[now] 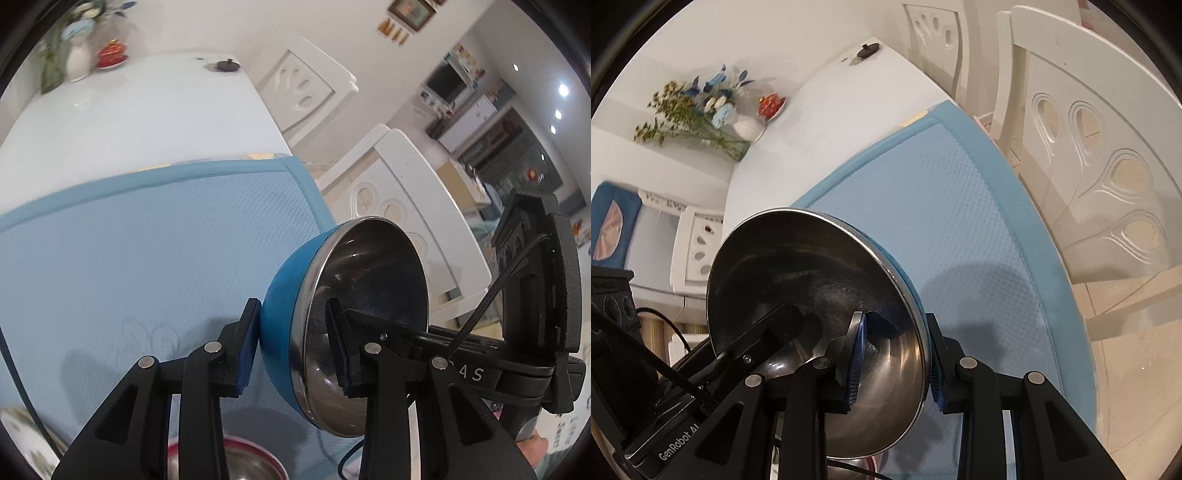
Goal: Organize plates and bowls
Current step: 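Lift the blue steel bowl, carry it over the bowl stack and lower it in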
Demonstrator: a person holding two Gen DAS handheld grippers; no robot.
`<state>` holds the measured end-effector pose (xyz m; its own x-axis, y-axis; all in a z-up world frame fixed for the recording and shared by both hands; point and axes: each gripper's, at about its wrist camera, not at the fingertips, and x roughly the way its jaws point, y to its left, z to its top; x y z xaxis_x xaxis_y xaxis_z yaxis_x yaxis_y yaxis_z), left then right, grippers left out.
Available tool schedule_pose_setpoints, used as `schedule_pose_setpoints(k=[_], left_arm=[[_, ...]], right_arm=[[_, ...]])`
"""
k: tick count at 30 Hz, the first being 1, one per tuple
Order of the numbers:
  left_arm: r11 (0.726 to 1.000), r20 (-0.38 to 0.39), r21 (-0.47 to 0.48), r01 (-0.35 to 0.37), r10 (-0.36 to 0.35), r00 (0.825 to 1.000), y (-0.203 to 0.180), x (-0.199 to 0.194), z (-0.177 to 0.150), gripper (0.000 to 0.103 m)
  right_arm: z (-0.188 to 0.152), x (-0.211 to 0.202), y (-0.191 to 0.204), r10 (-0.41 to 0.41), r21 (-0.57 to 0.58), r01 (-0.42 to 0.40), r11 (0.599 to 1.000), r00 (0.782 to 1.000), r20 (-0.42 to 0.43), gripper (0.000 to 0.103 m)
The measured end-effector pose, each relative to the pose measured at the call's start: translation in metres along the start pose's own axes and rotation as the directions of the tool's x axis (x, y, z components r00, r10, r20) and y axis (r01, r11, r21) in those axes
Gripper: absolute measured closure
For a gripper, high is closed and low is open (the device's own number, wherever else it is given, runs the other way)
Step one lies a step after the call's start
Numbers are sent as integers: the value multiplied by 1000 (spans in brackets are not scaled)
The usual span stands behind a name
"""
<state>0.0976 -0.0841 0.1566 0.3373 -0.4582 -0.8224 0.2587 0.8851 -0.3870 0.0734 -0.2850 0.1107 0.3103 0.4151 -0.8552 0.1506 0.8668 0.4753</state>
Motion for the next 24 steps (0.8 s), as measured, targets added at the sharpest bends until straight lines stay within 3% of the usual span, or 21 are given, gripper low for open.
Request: schedule_pose_setpoints(k=[7, 15, 24], left_arm=[[1000, 53, 1, -15, 15, 998, 1, -33, -20, 72], [996, 117, -85, 34, -24, 993, 26, -72, -44, 72], [989, 73, -148, 18, -7, 997, 51, -82, -90, 72]], right_arm=[[-25, -13, 18, 29, -20, -29, 999, 999, -24, 72], [-57, -22, 54, 26, -22, -26, 999, 999, -30, 72], [-109, -8, 83, -48, -24, 46, 999, 997, -68, 72]])
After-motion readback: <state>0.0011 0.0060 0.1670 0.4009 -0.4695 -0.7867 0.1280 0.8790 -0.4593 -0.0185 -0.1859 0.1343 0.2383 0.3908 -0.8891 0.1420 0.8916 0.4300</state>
